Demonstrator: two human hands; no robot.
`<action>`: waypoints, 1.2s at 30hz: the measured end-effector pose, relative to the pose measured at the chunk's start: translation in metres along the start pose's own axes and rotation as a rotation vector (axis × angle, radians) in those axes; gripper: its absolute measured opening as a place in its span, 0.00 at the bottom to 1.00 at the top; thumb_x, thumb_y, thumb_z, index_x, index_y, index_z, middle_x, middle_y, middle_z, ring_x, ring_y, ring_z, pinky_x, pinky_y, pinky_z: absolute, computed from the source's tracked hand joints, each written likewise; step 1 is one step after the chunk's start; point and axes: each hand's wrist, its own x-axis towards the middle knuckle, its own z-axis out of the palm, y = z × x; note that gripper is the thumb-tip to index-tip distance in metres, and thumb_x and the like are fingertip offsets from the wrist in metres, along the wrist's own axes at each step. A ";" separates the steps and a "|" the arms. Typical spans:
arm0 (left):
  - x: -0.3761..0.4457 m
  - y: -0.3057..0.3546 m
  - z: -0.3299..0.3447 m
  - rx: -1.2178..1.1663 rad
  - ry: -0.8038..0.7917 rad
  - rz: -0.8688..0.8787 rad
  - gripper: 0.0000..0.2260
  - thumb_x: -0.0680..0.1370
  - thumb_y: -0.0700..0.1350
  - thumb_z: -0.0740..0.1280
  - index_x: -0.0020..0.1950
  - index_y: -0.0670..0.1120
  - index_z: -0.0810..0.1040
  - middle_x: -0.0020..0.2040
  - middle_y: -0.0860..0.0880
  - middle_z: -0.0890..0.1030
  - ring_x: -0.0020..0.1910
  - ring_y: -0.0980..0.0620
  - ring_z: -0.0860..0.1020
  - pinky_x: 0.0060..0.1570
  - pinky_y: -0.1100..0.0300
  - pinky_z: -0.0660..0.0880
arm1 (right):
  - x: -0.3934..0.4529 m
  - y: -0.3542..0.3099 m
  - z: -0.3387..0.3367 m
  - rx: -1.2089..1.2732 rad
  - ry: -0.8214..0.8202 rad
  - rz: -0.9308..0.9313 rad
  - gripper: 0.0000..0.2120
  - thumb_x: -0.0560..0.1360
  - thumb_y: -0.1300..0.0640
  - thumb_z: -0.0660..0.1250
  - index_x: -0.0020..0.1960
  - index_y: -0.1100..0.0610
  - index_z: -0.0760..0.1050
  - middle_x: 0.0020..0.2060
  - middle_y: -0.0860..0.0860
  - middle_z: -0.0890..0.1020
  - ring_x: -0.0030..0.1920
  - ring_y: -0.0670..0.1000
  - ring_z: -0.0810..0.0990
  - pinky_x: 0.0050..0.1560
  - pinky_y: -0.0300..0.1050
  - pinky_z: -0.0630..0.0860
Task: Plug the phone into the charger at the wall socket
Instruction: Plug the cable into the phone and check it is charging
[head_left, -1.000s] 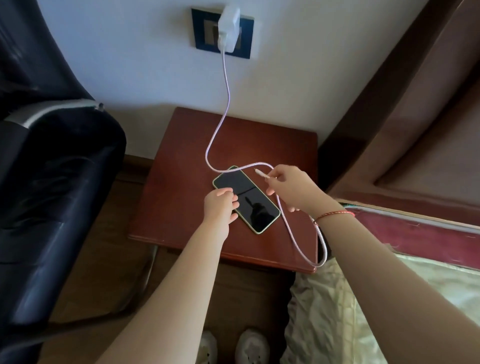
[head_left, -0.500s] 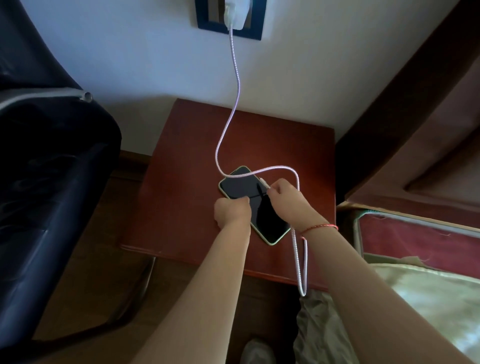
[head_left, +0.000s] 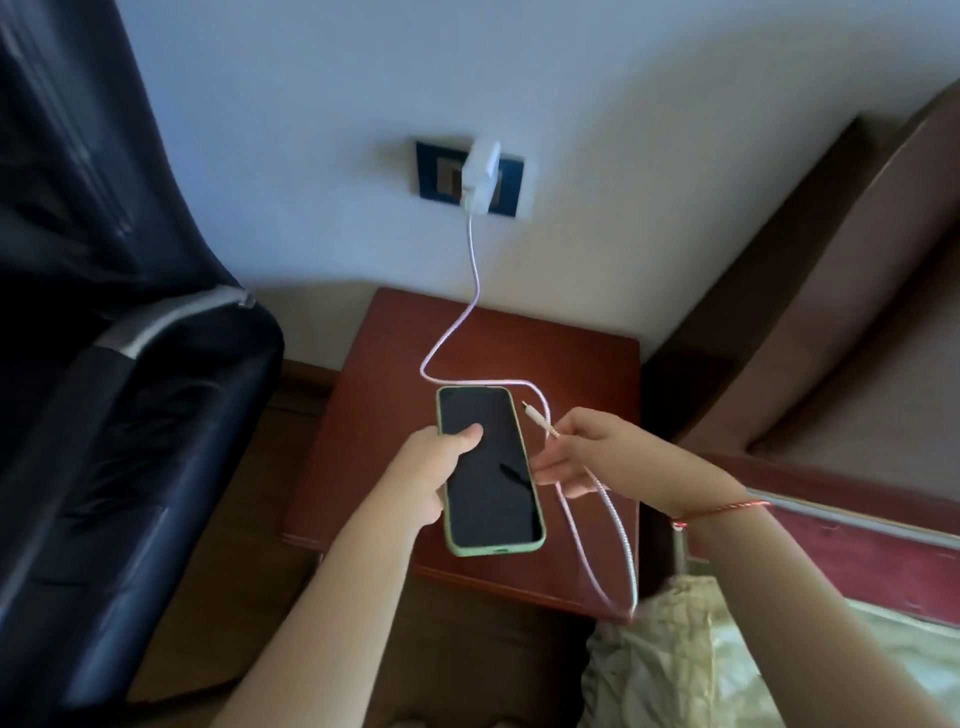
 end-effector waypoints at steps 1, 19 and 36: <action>-0.016 0.013 -0.006 0.046 -0.028 0.010 0.09 0.74 0.43 0.68 0.52 0.41 0.77 0.42 0.44 0.82 0.39 0.47 0.80 0.32 0.57 0.75 | -0.015 -0.015 -0.006 0.016 -0.033 -0.036 0.07 0.78 0.63 0.57 0.42 0.58 0.69 0.39 0.53 0.84 0.38 0.48 0.84 0.35 0.40 0.78; -0.268 0.188 -0.021 -0.343 -0.156 0.429 0.05 0.75 0.43 0.65 0.46 0.43 0.77 0.26 0.48 0.83 0.24 0.52 0.81 0.20 0.60 0.76 | -0.221 -0.207 0.008 0.349 0.247 -0.707 0.16 0.74 0.44 0.57 0.47 0.52 0.79 0.23 0.52 0.72 0.20 0.46 0.58 0.23 0.40 0.55; -0.373 0.242 -0.007 -0.528 -0.083 0.520 0.06 0.76 0.40 0.63 0.39 0.45 0.73 0.32 0.47 0.78 0.27 0.50 0.77 0.14 0.63 0.72 | -0.321 -0.282 0.032 0.254 0.401 -0.854 0.12 0.67 0.49 0.67 0.33 0.57 0.77 0.19 0.50 0.76 0.16 0.40 0.65 0.21 0.26 0.60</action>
